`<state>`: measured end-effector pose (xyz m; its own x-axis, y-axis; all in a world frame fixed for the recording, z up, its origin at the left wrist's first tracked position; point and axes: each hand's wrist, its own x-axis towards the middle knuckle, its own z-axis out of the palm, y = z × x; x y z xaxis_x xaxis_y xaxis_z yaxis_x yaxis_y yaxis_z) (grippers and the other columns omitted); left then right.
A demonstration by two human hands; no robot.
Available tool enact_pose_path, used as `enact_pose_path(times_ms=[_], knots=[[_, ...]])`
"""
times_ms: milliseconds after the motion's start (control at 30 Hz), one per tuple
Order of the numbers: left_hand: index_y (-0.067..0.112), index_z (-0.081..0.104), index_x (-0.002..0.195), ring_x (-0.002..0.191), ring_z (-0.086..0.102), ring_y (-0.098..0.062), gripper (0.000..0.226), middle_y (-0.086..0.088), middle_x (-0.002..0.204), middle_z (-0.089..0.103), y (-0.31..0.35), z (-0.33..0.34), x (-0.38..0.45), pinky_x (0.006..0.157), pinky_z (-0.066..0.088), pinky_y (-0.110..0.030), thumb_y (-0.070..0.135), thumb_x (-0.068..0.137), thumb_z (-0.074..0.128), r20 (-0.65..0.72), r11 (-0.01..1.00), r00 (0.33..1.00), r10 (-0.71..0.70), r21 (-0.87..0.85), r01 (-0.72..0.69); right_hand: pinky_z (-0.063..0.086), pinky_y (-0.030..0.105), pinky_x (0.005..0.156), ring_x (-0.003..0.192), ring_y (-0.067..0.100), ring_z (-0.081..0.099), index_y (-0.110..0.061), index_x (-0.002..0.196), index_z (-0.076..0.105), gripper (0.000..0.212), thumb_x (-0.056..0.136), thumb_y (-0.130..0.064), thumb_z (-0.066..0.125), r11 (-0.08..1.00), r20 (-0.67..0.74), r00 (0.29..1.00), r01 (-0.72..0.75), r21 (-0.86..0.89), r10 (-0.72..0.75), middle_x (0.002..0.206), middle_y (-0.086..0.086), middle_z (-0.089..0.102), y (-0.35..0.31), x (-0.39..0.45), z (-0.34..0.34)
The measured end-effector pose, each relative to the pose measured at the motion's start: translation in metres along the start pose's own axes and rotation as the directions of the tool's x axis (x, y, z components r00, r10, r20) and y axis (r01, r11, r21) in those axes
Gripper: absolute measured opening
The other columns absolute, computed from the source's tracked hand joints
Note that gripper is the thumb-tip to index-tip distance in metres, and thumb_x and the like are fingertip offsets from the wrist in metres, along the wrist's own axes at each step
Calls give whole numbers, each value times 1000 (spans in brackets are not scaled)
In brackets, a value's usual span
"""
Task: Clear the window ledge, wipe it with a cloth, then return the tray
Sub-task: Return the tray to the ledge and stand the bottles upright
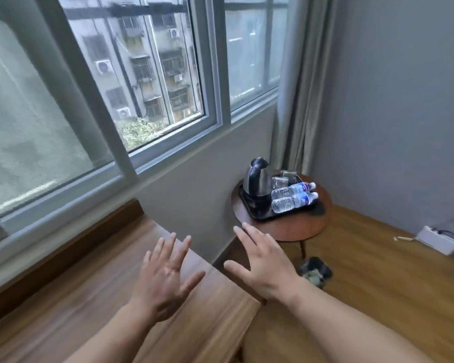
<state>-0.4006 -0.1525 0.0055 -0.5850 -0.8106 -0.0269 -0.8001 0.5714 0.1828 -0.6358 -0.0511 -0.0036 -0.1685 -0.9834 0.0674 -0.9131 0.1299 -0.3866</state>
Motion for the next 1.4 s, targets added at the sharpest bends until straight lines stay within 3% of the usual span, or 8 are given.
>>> enact_pose_path(times_ms=[467, 733, 900, 1033, 1100, 1167, 1233, 1400], knots=[[42, -6, 159, 157, -5, -25, 95, -1, 171, -4, 115, 47, 259, 126, 6, -47, 91, 78, -4, 34, 979, 979, 200, -37, -198, 13, 35, 124, 153, 12, 14, -33, 160, 16, 83, 92, -78, 31, 973, -33, 974, -226, -43, 225, 167, -6, 16, 199, 131, -59], [31, 5, 162, 155, 12, -22, 108, -6, 169, 13, 147, 100, 362, 126, 13, -36, 93, 74, -1, 103, 991, 994, 27, -132, -13, 23, 33, 119, 149, 11, 24, -29, 159, 23, 79, 94, -73, 38, 969, 70, 967, -246, 13, 245, 163, -8, 28, 323, 222, -59], [22, 14, 162, 151, 21, -19, 114, -1, 166, 24, 148, 157, 412, 122, 24, -38, 93, 73, 14, 232, 853, 931, -281, -383, 353, 39, 37, 107, 134, 20, 45, -24, 151, 39, 93, 83, -87, 28, 909, 172, 900, -414, 44, 401, 148, -2, 48, 435, 272, -36], [24, 28, 158, 147, 30, -21, 115, -4, 159, 38, 144, 201, 453, 116, 31, -37, 97, 68, 23, 329, 728, 865, -379, -471, 498, 42, 39, 106, 133, 25, 47, -22, 148, 43, 94, 80, -84, 23, 863, 188, 852, -503, 41, 488, 146, 2, 51, 516, 311, -12], [30, 53, 135, 127, 51, -19, 88, 10, 129, 61, 149, 217, 472, 96, 42, -28, 92, 74, 39, 341, 668, 857, -386, -538, 514, 41, 40, 107, 135, 26, 46, -20, 149, 42, 88, 85, -79, 26, 863, 208, 844, -505, -1, 494, 148, 4, 50, 547, 332, 0], [36, 60, 114, 100, 60, 0, 60, 26, 95, 67, 155, 229, 485, 80, 43, -14, 82, 76, 57, 317, 615, 868, -382, -613, 495, 42, 41, 106, 133, 27, 48, -20, 149, 43, 84, 89, -77, 27, 866, 227, 839, -497, -47, 494, 147, 6, 52, 572, 352, 13], [39, 60, 125, 107, 60, 8, 57, 31, 108, 69, 155, 243, 494, 91, 44, -14, 71, 78, 68, 294, 593, 897, -331, -675, 440, 42, 41, 105, 131, 27, 50, -19, 149, 43, 84, 90, -76, 26, 867, 257, 832, -493, -66, 492, 144, 7, 54, 589, 369, 25], [34, 54, 137, 123, 60, -2, 73, 19, 129, 66, 161, 268, 502, 107, 46, -38, 62, 73, 76, 193, 518, 922, -336, -780, 352, 43, 37, 98, 120, 21, 56, -24, 147, 48, 104, 74, -92, 17, 887, 332, 841, -461, 23, 428, 127, 0, 62, 598, 389, 49]])
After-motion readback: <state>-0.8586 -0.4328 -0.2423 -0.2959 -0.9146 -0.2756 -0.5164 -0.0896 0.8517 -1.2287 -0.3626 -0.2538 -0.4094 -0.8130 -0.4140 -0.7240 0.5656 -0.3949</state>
